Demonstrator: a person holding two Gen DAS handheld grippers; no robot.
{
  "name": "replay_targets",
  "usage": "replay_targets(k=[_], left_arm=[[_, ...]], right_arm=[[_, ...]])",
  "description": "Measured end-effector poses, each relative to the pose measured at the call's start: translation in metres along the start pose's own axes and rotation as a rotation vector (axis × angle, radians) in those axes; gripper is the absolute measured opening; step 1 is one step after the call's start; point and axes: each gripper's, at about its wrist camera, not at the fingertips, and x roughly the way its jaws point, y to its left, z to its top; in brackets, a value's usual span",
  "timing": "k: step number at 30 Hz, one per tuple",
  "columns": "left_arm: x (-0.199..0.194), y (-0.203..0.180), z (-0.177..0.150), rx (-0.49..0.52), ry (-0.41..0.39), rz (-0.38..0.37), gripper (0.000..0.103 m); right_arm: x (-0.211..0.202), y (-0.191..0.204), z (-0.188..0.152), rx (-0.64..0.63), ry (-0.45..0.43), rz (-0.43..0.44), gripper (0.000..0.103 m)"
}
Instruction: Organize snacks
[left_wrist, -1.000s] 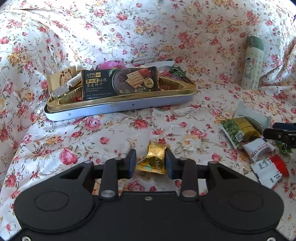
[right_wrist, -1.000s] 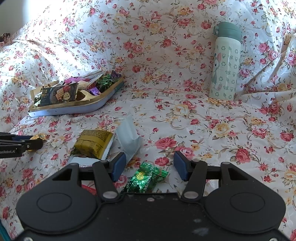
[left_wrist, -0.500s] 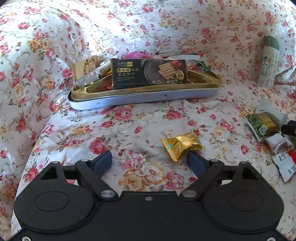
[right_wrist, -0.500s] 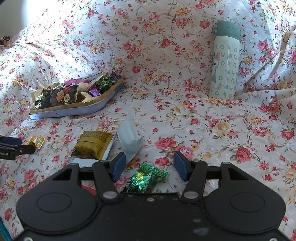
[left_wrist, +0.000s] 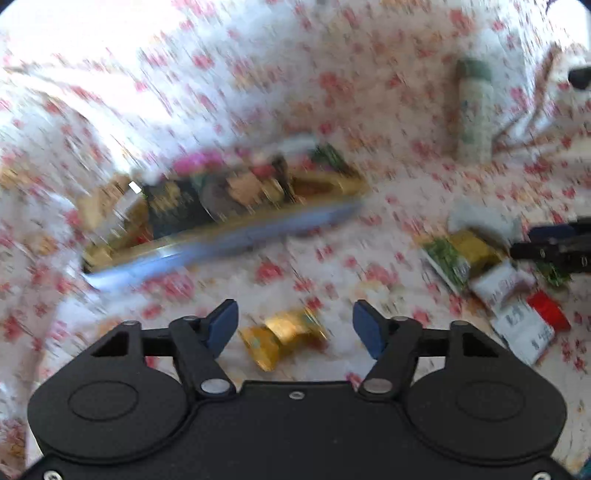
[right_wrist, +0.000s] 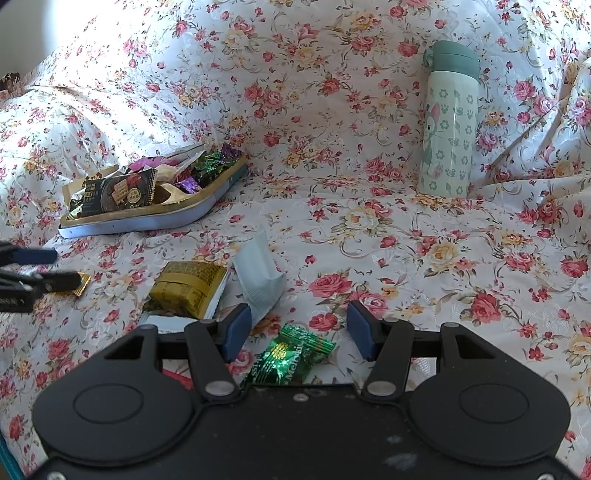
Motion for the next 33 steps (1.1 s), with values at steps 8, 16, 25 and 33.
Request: replay_targets(k=[8,16,25,33], left_arm=[[-0.019,-0.004,-0.007,-0.05,-0.016,-0.12,0.062],[-0.003,-0.009,-0.004,-0.047,0.012,-0.076,0.048],[0.0,-0.009,-0.004,-0.073,0.022,-0.088,0.049],[0.013,-0.004,0.005,-0.174,0.017,-0.083,0.05]], right_arm=[[0.0,-0.001,0.0,0.009,-0.001,0.006,0.059],[0.0,-0.001,0.0,0.006,0.0,0.003,0.059],[0.001,-0.001,-0.001,0.006,0.0,0.004,0.059],[0.001,-0.001,-0.001,0.005,0.001,0.005,0.059]])
